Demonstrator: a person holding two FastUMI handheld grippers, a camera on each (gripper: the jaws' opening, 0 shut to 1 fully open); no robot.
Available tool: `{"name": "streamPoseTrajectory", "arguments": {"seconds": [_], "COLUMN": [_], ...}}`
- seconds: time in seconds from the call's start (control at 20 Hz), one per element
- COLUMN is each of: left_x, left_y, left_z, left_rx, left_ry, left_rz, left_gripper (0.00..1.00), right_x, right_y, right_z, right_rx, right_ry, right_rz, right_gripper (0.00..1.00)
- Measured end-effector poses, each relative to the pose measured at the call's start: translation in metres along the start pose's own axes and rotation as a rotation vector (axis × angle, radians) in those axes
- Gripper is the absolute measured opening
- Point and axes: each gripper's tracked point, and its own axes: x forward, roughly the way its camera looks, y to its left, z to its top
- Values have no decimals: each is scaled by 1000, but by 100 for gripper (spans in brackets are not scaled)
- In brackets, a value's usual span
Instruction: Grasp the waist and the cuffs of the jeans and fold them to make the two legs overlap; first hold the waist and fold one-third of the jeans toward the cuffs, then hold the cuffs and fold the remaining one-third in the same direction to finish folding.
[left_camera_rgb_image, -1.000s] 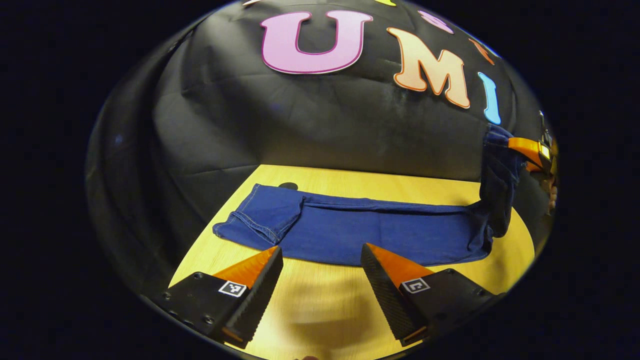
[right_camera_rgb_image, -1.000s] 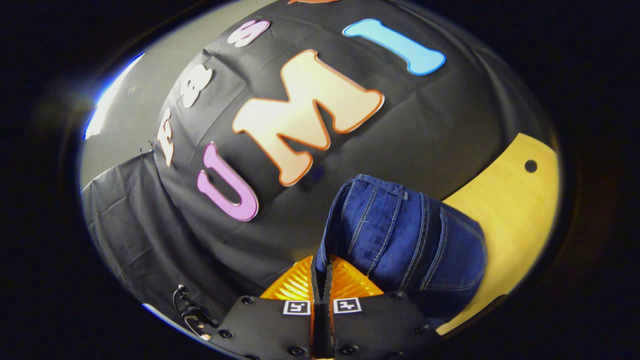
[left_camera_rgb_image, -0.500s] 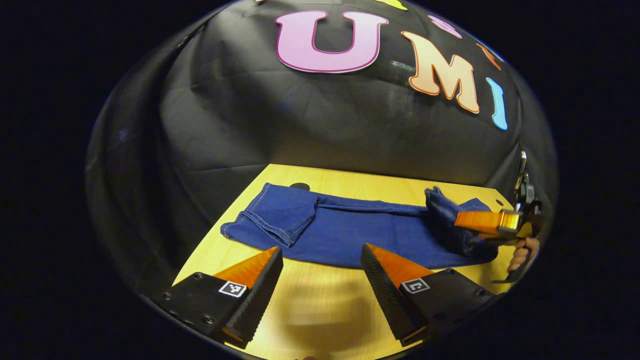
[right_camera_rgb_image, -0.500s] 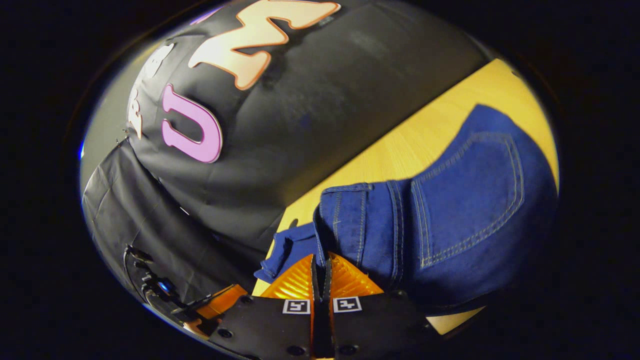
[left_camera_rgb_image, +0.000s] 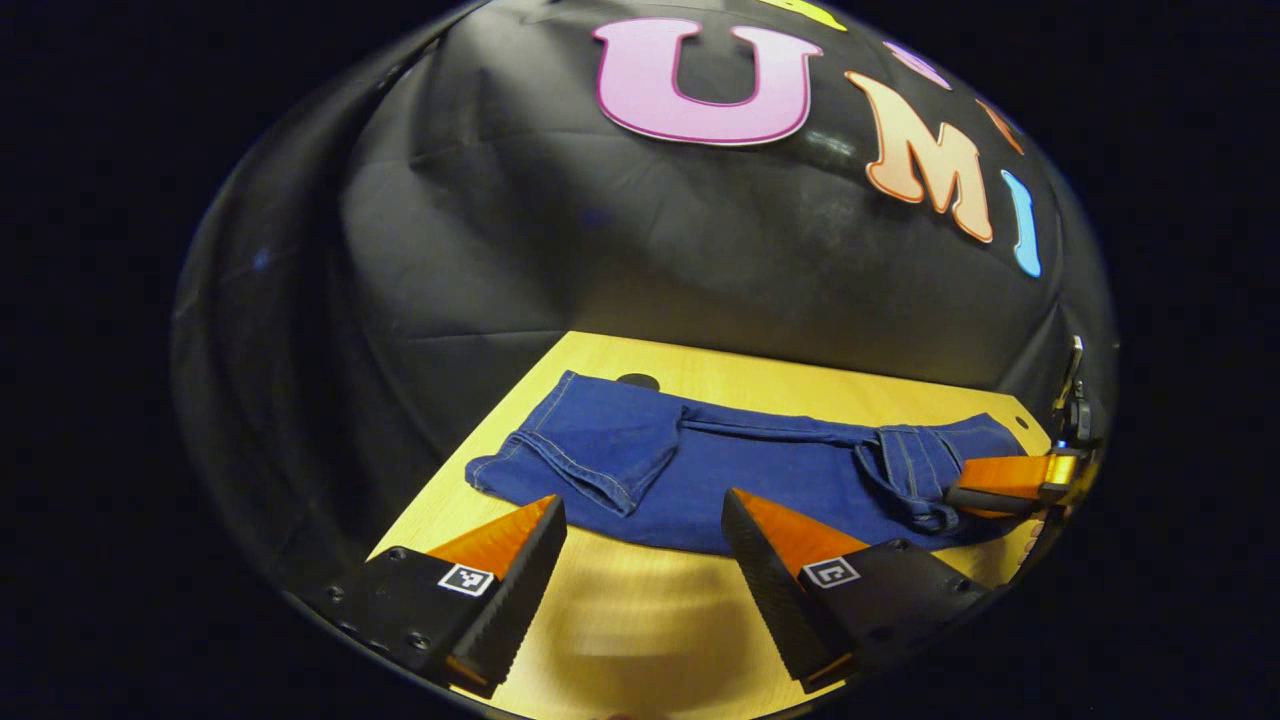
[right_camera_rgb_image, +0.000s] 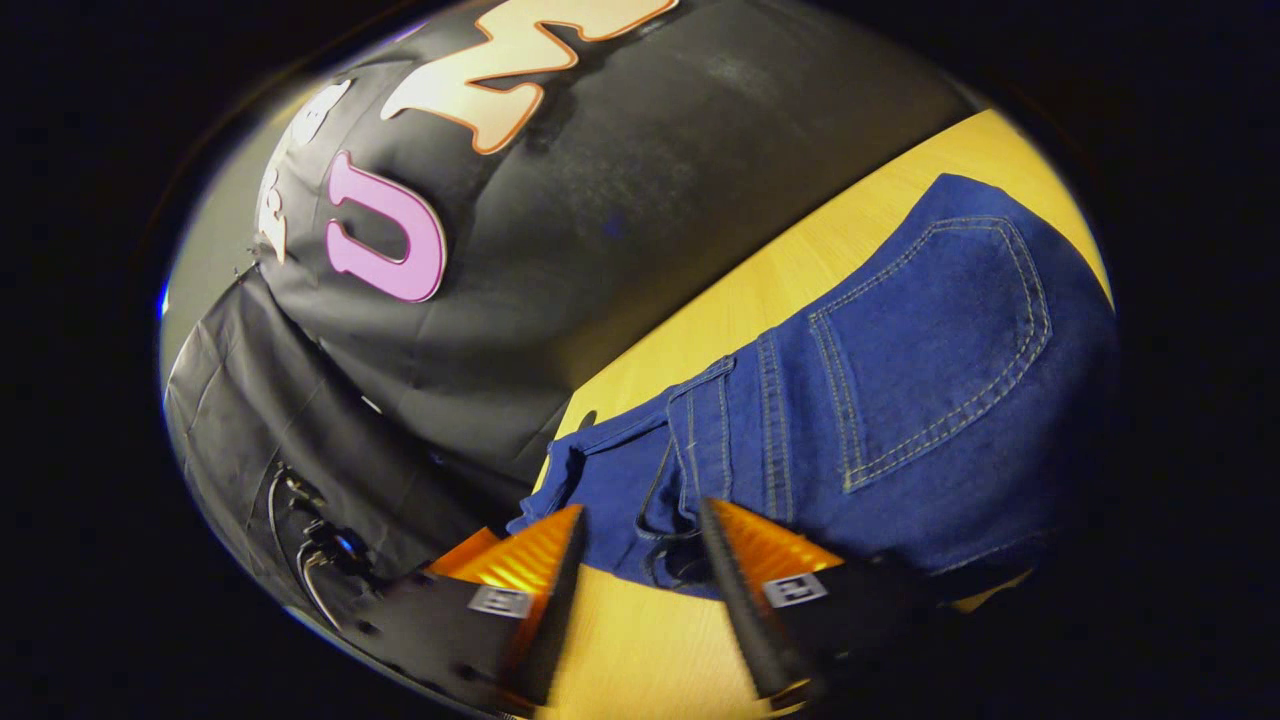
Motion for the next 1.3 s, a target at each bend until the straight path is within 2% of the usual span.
{"name": "streamPoseTrajectory", "arguments": {"seconds": [0.05,0.1,0.3,0.4,0.55,0.7,0.85,1.0,1.15,1.3], "left_x": [2,6,15,18,30,40,44,42,41,41], "left_y": [2,4,21,25,23,25,28,35,35,31], "left_z": [1,0,1,2,6,4,-6,-16,-18,-22], "left_rx": [-12,-26,-16,-19,-20,11,53,54,54,87], "left_ry": [-4,-8,-4,8,6,18,78,117,132,158], "left_rz": [7,9,20,19,-19,-48,-31,-25,-26,-54], "left_gripper": [96,95,94,95,94,94,94,94,94,93], "right_x": [-1,-9,-48,-76,-121,-168,-217,-259,-286,-293], "right_y": [0,-4,-4,-8,-30,-43,-63,-79,-100,-110], "right_z": [1,2,9,23,44,55,83,102,99,93], "right_rx": [-22,-44,-26,-30,-58,-35,-59,-67,-66,-65], "right_ry": [-4,-3,3,-33,-99,-135,-228,-301,-288,-260], "right_rz": [-14,-36,-60,-89,-190,-267,-370,-457,-535,-570], "right_gripper": [89,96,98,98,98,98,98,98,98,98]}}
